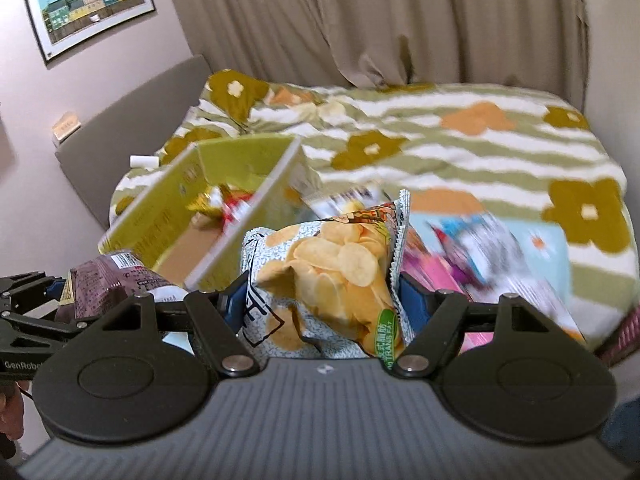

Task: Organize snacks
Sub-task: 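Carry both bags into the yellow box and open both grippers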

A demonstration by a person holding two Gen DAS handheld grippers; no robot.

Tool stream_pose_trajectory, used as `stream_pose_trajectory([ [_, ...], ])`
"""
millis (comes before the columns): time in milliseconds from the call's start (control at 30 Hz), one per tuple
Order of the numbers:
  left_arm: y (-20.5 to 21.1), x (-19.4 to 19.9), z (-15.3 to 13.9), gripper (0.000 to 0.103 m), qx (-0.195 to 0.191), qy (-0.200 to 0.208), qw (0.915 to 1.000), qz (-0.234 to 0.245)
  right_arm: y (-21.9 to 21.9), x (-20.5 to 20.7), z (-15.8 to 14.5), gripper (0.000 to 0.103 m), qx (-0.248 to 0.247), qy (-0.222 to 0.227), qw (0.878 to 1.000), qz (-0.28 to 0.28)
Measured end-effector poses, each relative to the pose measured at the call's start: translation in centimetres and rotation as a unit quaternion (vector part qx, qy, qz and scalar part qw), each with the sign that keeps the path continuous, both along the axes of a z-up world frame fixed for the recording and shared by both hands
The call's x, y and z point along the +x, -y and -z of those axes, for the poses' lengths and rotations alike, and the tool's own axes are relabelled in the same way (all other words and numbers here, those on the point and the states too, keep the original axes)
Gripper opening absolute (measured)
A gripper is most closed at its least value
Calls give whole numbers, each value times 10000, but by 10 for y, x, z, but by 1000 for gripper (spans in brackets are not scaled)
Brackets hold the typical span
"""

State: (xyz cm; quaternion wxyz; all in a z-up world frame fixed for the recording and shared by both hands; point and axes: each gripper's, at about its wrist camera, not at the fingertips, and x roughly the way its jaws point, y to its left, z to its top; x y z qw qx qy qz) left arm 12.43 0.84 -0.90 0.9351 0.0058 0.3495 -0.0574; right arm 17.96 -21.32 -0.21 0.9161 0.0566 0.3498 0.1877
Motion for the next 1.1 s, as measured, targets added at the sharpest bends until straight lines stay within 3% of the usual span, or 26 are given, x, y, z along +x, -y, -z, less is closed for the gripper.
stream_pose_trajectory([
  [167,-50,37,-9,82,147,127,9995,-263,-55,37,-11,89,163,-32,9998,-95],
  [333,-88,81,0,82,397,62,9989,-261,-108,67,-12,89,286,-89,9995,-92],
  [500,-116,119,24,83,433,-153,9989,-93,-155,91,-11,89,218,-103,9997,31],
  [700,-121,151,45,88,620,-342,9970,307,-192,113,2,89,57,-211,9992,333],
  [767,-121,154,54,96,767,-437,9952,423,-200,119,7,89,4,-257,9985,487],
  [867,-123,150,60,98,921,-466,9934,507,-204,120,12,89,-41,-313,9972,677],
  [1100,-138,130,57,99,592,-574,9961,302,-212,123,20,89,-12,-557,9956,751],
])
